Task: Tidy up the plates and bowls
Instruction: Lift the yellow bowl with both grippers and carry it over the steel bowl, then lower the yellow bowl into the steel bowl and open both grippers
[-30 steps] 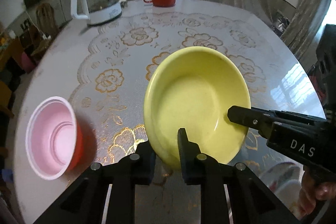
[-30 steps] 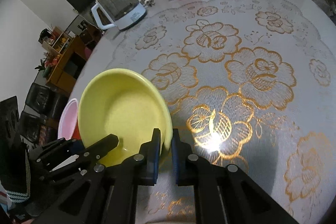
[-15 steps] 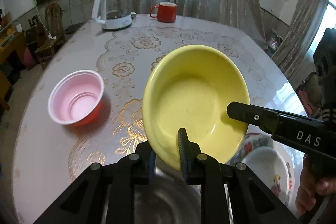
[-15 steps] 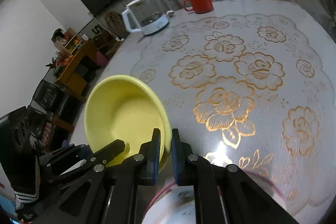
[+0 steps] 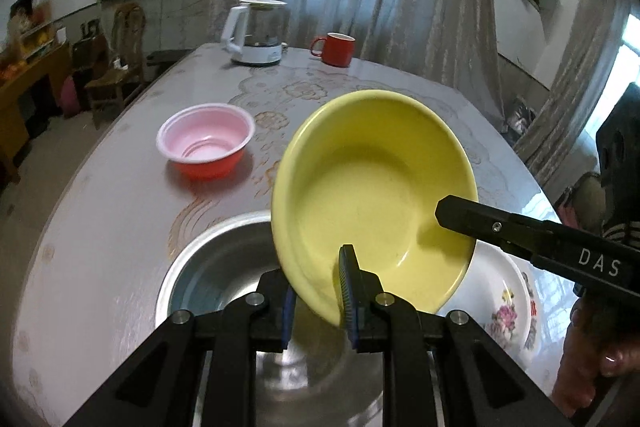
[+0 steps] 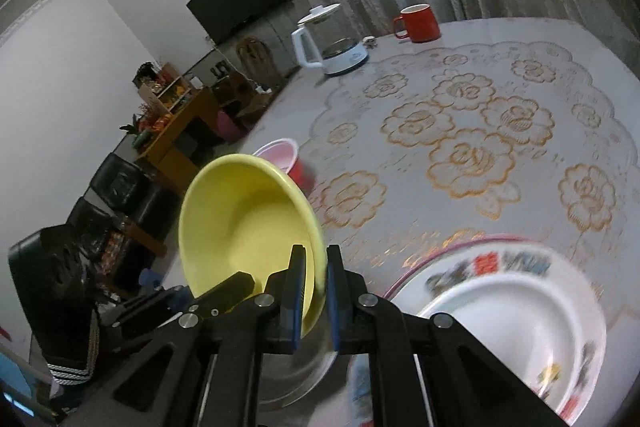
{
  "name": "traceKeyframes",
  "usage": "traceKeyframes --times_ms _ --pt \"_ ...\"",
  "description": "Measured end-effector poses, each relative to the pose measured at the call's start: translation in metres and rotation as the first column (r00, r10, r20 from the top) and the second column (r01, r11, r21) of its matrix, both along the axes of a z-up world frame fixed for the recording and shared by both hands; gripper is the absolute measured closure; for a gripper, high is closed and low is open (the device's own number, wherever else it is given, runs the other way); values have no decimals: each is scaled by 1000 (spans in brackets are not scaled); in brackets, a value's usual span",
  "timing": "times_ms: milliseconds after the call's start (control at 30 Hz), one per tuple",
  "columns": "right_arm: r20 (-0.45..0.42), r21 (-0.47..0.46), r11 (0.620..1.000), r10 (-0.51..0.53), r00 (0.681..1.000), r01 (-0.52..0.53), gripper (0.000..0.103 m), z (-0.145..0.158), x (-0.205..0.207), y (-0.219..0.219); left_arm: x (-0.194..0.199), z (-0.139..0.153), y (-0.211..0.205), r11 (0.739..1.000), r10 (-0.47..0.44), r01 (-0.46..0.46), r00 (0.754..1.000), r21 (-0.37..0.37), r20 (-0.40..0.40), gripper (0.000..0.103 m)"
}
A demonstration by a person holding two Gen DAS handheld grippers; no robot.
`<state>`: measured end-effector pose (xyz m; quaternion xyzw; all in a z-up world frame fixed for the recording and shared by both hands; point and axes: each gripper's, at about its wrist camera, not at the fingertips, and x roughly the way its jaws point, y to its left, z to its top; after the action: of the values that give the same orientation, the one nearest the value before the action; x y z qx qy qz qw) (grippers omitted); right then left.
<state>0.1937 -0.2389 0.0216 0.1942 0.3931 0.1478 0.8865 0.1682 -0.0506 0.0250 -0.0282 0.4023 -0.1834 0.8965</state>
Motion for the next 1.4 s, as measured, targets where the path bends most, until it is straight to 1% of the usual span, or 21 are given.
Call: traceKeyframes --times_ms 200,367,600,733,900,1100,1200,1233,1333,1400 --pt "-22 45 999 26 999 -25 94 -13 -14 23 -23 -8 23 999 49 -49 999 9 13 83" --pt "-42 58 998 32 999 -29 94 -24 -18 34 -30 -18 33 998 63 -63 998 11 -4 83" --pt "-91 44 999 20 996 -16 93 -41 -24 41 -32 -35 37 998 54 -54 998 24 -32 83" --pt "-118 15 1000 14 993 -12 92 -50 -22 45 -31 -40 35 997 51 -49 998 55 -30 83" --pt "-143 4 1000 6 990 -5 92 -58 -18 47 -29 -47 37 995 69 -66 997 69 -38 83" --pt "-166 -13 1000 -2 986 -1 91 -64 -14 49 -30 -51 35 994 67 -64 997 86 -38 83" --pt "-172 -37 999 -23 985 17 91 -62 -11 51 -29 -53 34 994 68 -65 997 85 -43 80" --pt "-175 -46 999 -28 984 21 90 -62 -10 53 -29 -53 33 994 73 -69 997 88 -38 79" --pt "-175 -75 997 -37 984 24 84 -61 -8 58 -29 -52 34 995 73 -70 996 72 -43 73" --pt "-172 -99 995 -38 984 21 84 -61 -7 62 -30 -51 36 995 80 -77 996 61 -49 70"
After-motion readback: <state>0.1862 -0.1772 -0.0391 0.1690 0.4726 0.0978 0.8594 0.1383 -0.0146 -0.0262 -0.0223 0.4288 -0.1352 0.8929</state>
